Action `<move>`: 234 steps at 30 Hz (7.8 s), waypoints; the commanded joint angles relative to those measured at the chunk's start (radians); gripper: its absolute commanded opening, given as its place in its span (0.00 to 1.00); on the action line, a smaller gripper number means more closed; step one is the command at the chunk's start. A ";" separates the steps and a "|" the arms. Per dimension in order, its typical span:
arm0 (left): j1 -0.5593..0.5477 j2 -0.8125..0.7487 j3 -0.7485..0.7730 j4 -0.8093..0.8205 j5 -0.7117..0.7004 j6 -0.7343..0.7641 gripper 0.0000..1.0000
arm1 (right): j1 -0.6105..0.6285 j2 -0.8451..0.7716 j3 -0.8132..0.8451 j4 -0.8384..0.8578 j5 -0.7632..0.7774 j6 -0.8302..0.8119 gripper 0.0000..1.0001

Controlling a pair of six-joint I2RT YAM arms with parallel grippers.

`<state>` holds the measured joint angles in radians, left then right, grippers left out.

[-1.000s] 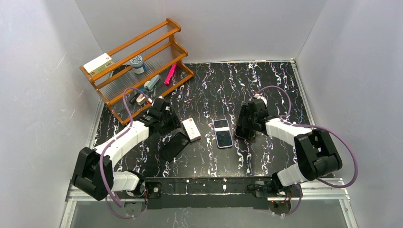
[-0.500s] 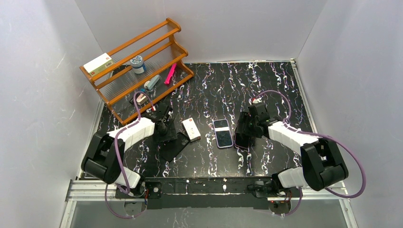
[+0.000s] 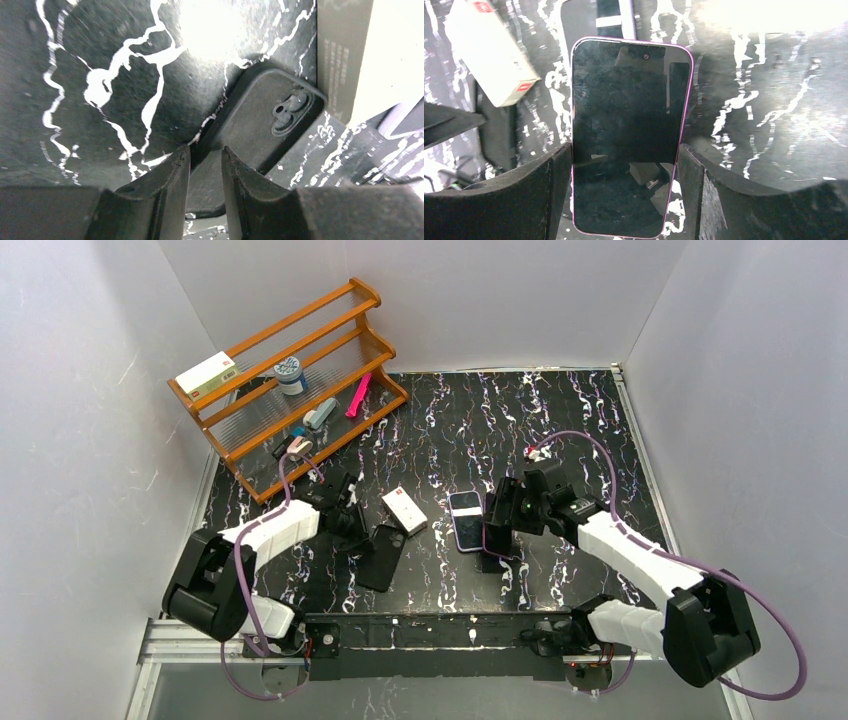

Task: Put the phone into the phone case

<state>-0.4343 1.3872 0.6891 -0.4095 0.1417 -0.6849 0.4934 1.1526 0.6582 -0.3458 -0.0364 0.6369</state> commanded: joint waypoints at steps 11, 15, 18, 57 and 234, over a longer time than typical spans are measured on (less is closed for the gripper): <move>-0.029 -0.146 -0.192 0.275 0.321 -0.317 0.34 | 0.302 0.008 0.110 0.184 0.010 0.243 0.45; -0.012 -0.188 -0.107 0.159 0.218 -0.232 0.49 | 0.401 0.088 0.163 0.226 0.028 0.263 0.44; 0.032 -0.225 -0.017 0.057 0.128 -0.171 0.60 | 0.460 0.152 0.207 0.247 0.031 0.260 0.44; 0.053 -0.482 0.373 -0.329 -0.351 0.116 0.98 | 0.702 0.550 0.389 0.279 0.209 0.248 0.49; -0.110 -0.249 -0.233 0.072 0.157 -0.170 0.29 | 0.484 0.515 -0.097 1.298 -0.459 0.500 0.55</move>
<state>-0.5320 1.1435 0.4416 -0.2436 0.3752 -0.8986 0.9493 1.6493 0.5533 0.6987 -0.3698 1.0664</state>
